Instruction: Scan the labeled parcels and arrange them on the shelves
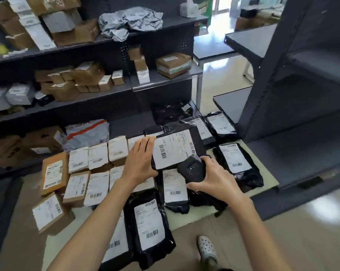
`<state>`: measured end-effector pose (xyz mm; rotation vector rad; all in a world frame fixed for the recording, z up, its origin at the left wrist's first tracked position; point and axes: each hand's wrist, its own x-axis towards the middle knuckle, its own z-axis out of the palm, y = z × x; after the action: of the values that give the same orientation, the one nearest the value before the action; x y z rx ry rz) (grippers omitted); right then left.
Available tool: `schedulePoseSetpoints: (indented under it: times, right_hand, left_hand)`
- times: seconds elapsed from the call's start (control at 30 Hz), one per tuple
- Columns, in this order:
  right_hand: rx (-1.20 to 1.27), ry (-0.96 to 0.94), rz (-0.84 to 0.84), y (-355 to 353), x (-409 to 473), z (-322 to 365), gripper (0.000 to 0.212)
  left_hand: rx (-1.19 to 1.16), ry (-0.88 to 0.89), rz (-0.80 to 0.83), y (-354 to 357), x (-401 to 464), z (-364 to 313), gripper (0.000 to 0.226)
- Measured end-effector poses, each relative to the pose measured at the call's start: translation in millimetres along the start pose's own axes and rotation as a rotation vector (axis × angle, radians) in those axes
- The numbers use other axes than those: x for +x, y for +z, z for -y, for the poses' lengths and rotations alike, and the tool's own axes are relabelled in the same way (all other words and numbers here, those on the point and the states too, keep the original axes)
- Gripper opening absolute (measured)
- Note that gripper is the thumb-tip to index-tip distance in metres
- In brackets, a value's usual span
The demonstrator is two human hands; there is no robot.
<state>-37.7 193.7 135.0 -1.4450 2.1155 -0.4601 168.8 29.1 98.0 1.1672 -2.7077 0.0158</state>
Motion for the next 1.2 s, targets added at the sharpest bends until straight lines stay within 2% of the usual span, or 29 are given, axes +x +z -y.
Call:
schedulePoseSetpoints:
  times: [0.23, 0.47, 0.7, 0.87, 1.03, 1.2]
  right_hand:
    - [0.14, 0.318, -0.145, 0, -83, -73, 0.091]
    - [0.227, 0.597, -0.346, -25, -167, -155, 0.092]
    - [0.317, 0.815, -0.47, -76, -237, -266, 0.097]
    - [0.331, 0.924, -0.602, -141, -295, -363, 0.086]
    - [0.332, 0.958, -0.67, -198, -337, -451, 0.088]
    - [0.34, 0.96, -0.683, -246, -347, -524, 0.089]
  left_hand:
    - [-0.048, 0.354, 0.094, 41, 19, -102, 0.12]
    - [-0.101, 0.644, 0.1, 70, 47, -245, 0.11]
    - [-0.154, 0.807, 0.176, 90, 77, -418, 0.113]
    - [-0.275, 0.921, 0.103, 96, 101, -573, 0.099]
    - [-0.308, 0.973, 0.112, 100, 123, -704, 0.104]
    - [-0.329, 0.984, 0.129, 107, 155, -788, 0.108]
